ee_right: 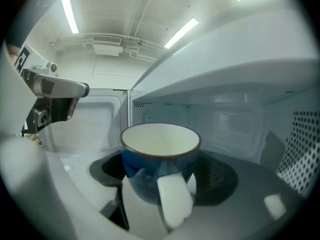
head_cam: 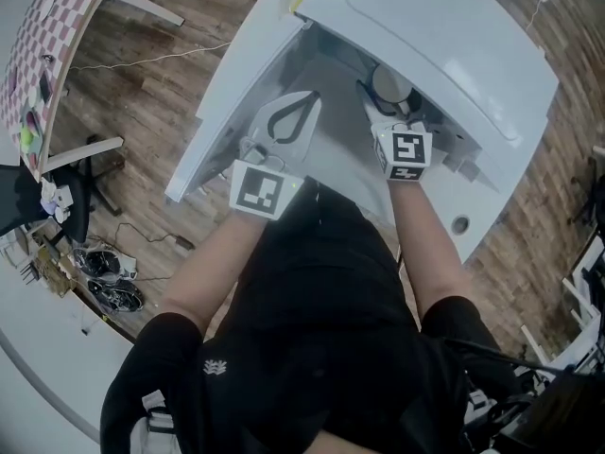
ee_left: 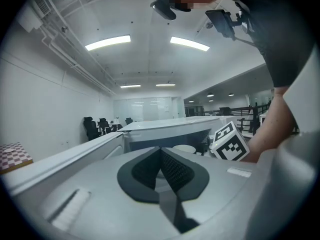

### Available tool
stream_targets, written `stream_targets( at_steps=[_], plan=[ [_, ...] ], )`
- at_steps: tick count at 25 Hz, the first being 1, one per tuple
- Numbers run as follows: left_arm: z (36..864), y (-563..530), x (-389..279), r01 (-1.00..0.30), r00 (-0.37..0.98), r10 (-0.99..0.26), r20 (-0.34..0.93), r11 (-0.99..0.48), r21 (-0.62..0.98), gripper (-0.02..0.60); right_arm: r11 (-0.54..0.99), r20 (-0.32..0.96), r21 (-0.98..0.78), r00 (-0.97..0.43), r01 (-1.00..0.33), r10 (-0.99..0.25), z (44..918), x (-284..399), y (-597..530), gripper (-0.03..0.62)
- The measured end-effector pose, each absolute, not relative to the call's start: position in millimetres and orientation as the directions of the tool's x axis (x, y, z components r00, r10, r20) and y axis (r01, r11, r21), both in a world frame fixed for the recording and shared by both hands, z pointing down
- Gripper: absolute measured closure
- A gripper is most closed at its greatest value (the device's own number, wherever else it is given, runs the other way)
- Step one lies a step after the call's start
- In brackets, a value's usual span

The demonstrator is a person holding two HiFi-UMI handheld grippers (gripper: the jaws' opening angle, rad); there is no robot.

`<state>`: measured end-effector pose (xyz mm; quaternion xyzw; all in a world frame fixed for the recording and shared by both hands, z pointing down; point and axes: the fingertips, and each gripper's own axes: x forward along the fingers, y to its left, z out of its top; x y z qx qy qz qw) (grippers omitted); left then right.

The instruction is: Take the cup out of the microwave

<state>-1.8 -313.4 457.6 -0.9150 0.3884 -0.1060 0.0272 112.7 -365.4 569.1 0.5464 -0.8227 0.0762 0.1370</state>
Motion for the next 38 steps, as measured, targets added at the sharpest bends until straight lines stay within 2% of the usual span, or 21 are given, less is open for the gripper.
stream_targets(
  at_steps=[14,24,38],
  plan=[
    [417,-310,-13,-0.719,0.67,-0.733,0.118,-0.68,-0.141,0.58,0.441,0.331,0.002,-0.415,-0.898,-0.847,543,91,-320,0.197],
    [394,-313,-12,-0.7,0.692,-0.714,0.104,-0.699,-0.143,0.58,0.493,0.294,-0.014,-0.475,-0.87,-0.829,486,80,-298,0.197],
    [350,-325,-34,-0.7,0.697,-0.713,0.073,-0.7,-0.143,0.58,0.473,0.262,0.039,-0.448,-0.88,-0.855,407,99,-301,0.197]
  ],
)
